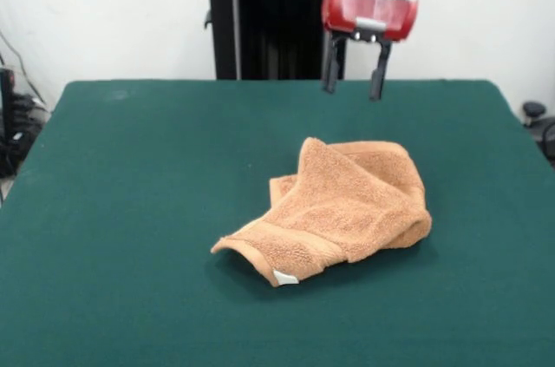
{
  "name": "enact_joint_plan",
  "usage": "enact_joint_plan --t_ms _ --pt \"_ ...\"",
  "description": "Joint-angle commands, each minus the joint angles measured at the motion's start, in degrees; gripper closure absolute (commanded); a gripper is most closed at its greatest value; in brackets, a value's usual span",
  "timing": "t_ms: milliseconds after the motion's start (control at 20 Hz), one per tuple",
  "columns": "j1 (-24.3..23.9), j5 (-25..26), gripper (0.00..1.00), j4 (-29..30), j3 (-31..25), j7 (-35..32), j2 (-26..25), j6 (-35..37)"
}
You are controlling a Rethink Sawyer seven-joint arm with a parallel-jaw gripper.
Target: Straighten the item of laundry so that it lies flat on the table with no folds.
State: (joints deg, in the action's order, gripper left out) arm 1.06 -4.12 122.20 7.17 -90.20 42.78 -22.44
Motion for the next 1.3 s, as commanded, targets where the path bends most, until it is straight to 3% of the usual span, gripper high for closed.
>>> enact_joint_plan --t_ms 50,400,1050,1300 --pt "2.79 -5.70 0.00 -8.44 -3.14 -9.87 -10.58 3.89" --pt "3.41 -7.73 0.00 -12.91 -2.01 -8.52 -15.70 6.00" --pt "2.29 -5.86 0.00 -17.28 -1.36 -9.55 -23.13 0.60" --pt "3.07 -7.09 0.00 -18.42 0.34 -7.41 -24.97 6.92"
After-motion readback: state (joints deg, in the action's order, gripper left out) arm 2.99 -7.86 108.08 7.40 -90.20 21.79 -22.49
